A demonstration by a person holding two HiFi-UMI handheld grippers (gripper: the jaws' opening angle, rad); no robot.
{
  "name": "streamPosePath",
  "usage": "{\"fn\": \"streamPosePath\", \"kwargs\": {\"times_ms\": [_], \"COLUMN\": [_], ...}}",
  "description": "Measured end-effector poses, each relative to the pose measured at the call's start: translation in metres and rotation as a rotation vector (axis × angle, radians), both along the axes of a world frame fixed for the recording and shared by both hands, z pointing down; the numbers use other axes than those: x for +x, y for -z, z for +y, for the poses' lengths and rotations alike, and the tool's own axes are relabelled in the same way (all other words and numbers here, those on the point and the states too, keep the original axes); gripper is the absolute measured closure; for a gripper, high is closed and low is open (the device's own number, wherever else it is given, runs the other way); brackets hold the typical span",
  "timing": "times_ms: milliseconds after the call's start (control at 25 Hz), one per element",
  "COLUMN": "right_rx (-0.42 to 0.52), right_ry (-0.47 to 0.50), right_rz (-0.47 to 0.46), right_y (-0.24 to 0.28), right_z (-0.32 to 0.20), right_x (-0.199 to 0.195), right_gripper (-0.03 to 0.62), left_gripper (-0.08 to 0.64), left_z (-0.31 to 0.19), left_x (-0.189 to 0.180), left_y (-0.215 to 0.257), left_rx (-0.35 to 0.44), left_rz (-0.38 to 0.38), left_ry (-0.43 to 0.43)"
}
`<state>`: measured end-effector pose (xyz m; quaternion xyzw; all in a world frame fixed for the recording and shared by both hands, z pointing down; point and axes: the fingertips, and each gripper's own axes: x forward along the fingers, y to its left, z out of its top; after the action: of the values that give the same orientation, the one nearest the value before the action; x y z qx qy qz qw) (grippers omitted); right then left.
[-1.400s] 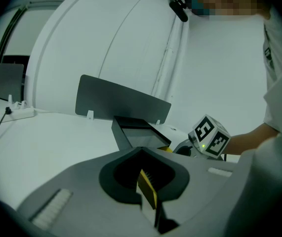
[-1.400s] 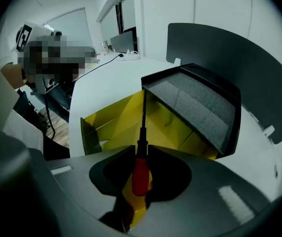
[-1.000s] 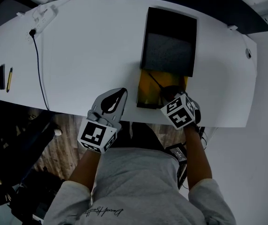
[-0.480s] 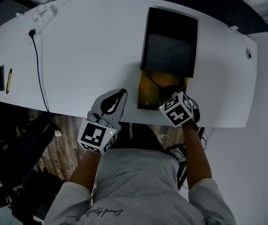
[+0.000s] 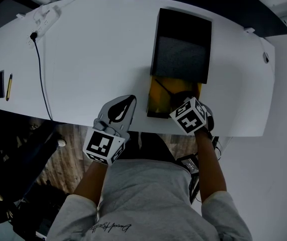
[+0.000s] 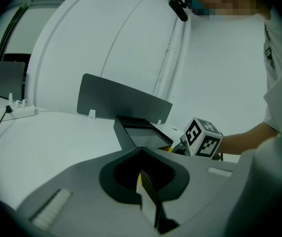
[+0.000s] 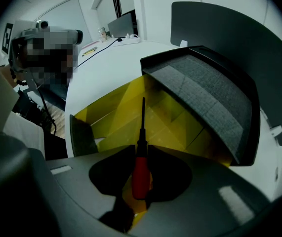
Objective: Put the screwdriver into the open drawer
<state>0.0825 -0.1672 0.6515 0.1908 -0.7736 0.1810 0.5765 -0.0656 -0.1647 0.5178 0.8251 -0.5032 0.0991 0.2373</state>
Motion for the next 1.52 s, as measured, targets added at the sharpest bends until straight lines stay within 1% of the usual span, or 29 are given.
{"fn": "streamPosePath", "kwargs": {"times_ms": [440, 600, 880, 1040, 1200, 1520], "right_rx": [0.007, 0.002, 0.002, 0.009, 0.028, 0.133], "right_ry": [0.031, 0.032, 0.028, 0.009, -0.028, -0.116], "right_rz": [0.021, 0.012, -0.004, -0.036, -0.089, -0.206], "right_y": [-0.002, -0.001, 0.004, 0.010, 0.024, 0.067], "right_z": [0.001, 0.001, -0.001, -0.002, -0.006, -0.010], "right_x": [-0.002, -0.003, -0.004, -0.005, -0.009, -0.014], "right_gripper": [0.482, 0.464, 0.460, 0.460, 0.463, 0.537], "left_gripper": [0.560, 0.560, 0.560, 0.560, 0.560, 0.560], "left_z": [0.000, 0.000, -0.002, -0.003, -0.003, 0.002], "left_x": [-0.003, -0.003, -0.001, 0.001, 0.002, 0.004], "left_y": [0.000, 0.001, 0.005, 0.008, 0.013, 0.030], "left_rx": [-0.004, -0.004, 0.000, 0.006, 0.013, 0.030], "left_rz": [0.000, 0.001, 0.000, -0.004, -0.011, -0.028], "left_ry": [0.002, 0.000, -0.004, -0.012, -0.020, -0.035]}}
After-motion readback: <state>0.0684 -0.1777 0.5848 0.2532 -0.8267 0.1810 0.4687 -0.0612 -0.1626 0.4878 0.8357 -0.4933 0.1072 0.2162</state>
